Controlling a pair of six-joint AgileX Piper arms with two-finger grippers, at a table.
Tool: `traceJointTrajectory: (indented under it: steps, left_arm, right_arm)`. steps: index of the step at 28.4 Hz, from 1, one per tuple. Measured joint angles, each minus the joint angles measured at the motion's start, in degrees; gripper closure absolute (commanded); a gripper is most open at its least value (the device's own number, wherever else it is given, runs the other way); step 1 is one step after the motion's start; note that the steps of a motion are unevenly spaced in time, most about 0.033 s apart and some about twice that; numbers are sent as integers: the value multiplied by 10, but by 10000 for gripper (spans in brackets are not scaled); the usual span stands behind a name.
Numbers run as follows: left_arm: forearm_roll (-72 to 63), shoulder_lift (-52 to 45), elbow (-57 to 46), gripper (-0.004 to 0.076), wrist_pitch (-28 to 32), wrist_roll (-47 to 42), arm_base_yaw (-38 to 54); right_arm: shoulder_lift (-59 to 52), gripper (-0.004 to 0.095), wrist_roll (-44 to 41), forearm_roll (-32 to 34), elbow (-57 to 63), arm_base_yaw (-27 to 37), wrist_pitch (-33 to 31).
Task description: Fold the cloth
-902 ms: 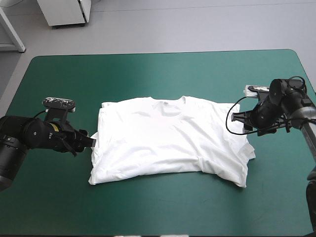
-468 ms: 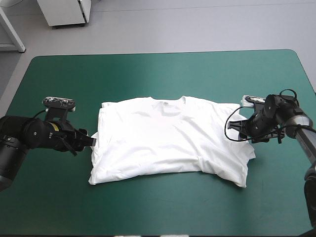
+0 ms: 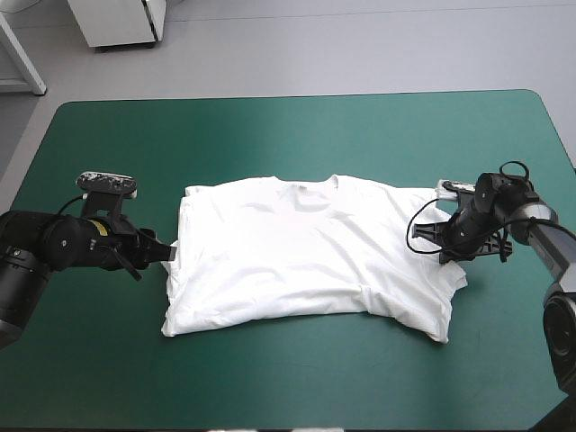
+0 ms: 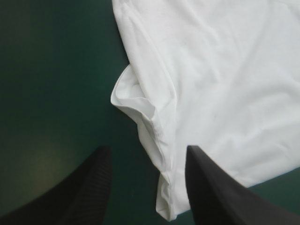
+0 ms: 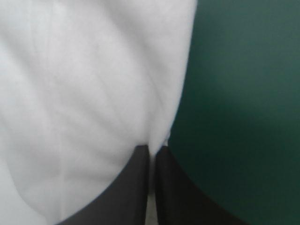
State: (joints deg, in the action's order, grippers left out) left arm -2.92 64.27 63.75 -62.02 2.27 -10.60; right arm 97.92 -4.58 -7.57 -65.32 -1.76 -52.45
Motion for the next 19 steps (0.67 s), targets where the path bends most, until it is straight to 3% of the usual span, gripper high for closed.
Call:
traceJointTrajectory:
  steps: [9, 19]
  left_arm:
    - [0, 0, 0, 370, 5, 0, 0]
    - [0, 0, 0, 370, 6, 0, 0]
  right_arm:
    - [-10, 921, 1, 4, -19, -23, -9]
    - [-33, 921, 2, -6, -79, -127, -29]
